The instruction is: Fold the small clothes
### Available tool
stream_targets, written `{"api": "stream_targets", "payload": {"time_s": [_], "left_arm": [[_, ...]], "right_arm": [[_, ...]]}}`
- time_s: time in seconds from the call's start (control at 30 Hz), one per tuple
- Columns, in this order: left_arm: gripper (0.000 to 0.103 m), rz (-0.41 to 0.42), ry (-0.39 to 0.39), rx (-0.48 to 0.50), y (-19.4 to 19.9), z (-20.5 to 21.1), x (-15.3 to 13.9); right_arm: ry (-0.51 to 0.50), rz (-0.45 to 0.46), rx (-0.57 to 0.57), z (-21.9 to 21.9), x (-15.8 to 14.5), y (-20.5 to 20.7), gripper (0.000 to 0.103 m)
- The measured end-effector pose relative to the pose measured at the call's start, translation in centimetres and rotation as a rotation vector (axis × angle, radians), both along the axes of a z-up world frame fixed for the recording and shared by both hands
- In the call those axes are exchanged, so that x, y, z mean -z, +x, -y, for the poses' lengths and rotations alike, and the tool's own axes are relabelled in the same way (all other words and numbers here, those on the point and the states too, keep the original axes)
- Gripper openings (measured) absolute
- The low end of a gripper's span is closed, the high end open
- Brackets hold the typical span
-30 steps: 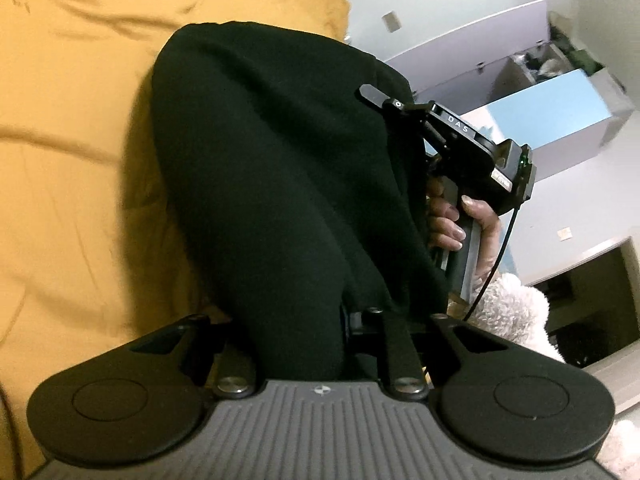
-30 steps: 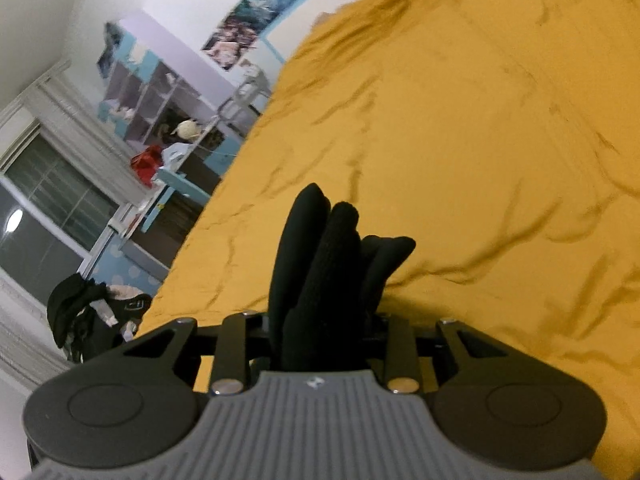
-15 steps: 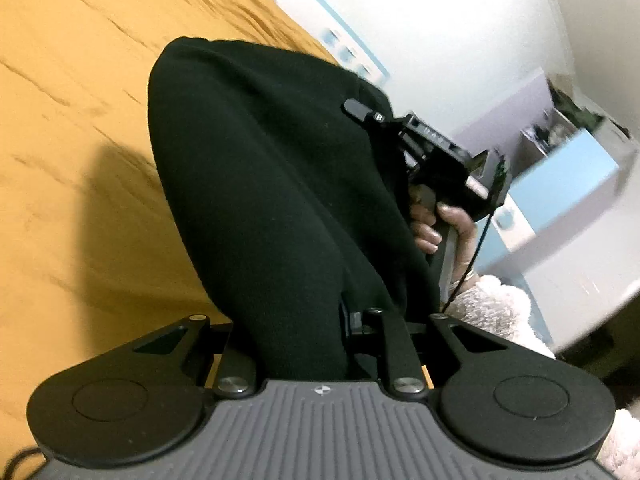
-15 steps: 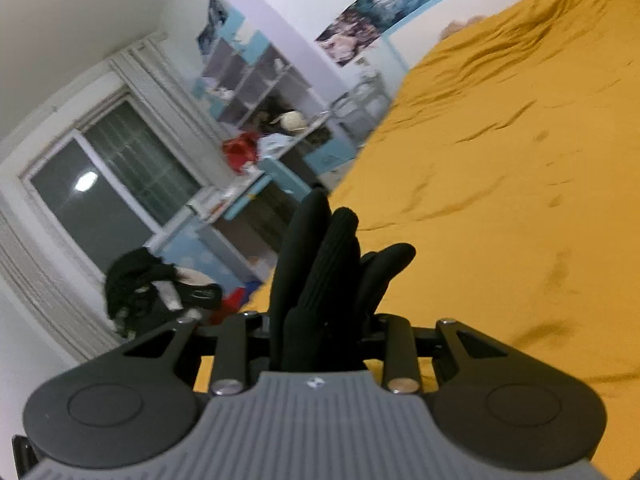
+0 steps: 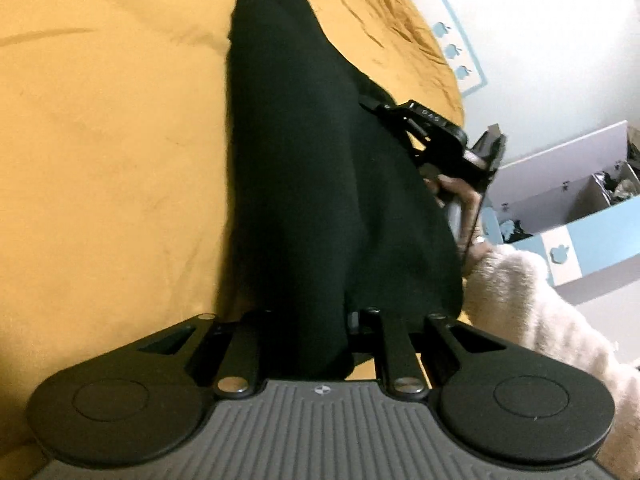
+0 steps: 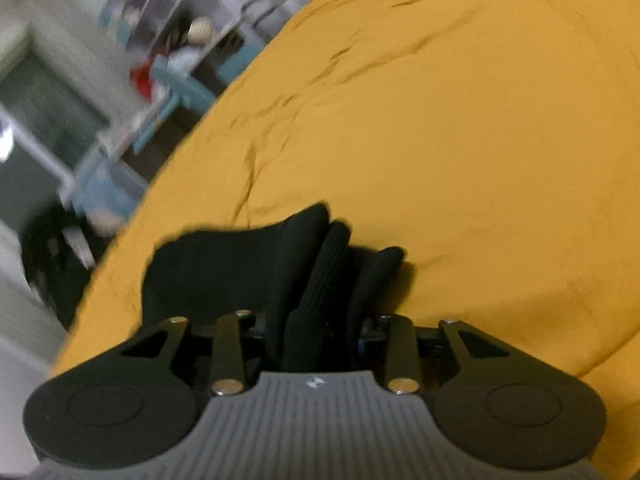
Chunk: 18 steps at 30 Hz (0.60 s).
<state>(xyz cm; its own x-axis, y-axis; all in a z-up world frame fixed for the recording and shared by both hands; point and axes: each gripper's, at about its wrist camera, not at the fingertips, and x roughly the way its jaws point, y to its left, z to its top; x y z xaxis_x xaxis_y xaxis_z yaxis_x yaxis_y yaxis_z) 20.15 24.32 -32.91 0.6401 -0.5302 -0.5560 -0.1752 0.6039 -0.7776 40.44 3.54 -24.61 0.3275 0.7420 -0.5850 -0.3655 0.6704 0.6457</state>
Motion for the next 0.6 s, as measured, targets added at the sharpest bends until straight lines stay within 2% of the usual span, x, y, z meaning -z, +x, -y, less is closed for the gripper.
{"api": "stream_targets", "payload": {"time_s": [0.07, 0.17, 0.23, 0.3, 0.33, 0.43, 0.53, 0.6], "left_arm": [[0.02, -0.001, 0.014, 0.008, -0.6, 0.1, -0.2], [0.022, -0.011, 0.034, 0.007, -1.2, 0.1, -1.2], [0.023, -0.017, 0.053, -0.012, -1.6, -0.5, -2.7], [0.024, -0.011, 0.082, -0.061, -3.0, -1.0, -4.1], [0.024, -0.004, 0.093, -0.084, -4.2, -1.8, -4.5], [0.024, 0.018, 0.148, -0.12, -5.3, -1.7, -6.3], [0.024, 0.081, 0.252, -0.091, -4.7, 0.6, -9.1], [0.024, 0.126, 0.283, -0.063, -5.2, 1.6, -9.8]], "right_arm": [[0.005, 0.0, -0.004, 0.6, 0.0, 0.3, 0.034], [-0.081, 0.065, -0.021, 1.0, -1.9, -0.5, 0.041], [-0.128, 0.091, 0.009, 2.1, -3.4, -1.1, 0.042], [-0.142, 0.12, 0.042, 4.3, -5.6, -2.9, 0.036], [-0.156, 0.129, 0.054, 5.9, -6.2, -4.4, 0.031], [-0.1, 0.165, 0.004, 9.1, -9.0, -10.1, 0.03], [-0.146, 0.309, -0.078, 9.8, -11.1, -17.6, 0.028], [-0.175, 0.375, -0.097, 9.0, -11.5, -21.9, 0.023]]}}
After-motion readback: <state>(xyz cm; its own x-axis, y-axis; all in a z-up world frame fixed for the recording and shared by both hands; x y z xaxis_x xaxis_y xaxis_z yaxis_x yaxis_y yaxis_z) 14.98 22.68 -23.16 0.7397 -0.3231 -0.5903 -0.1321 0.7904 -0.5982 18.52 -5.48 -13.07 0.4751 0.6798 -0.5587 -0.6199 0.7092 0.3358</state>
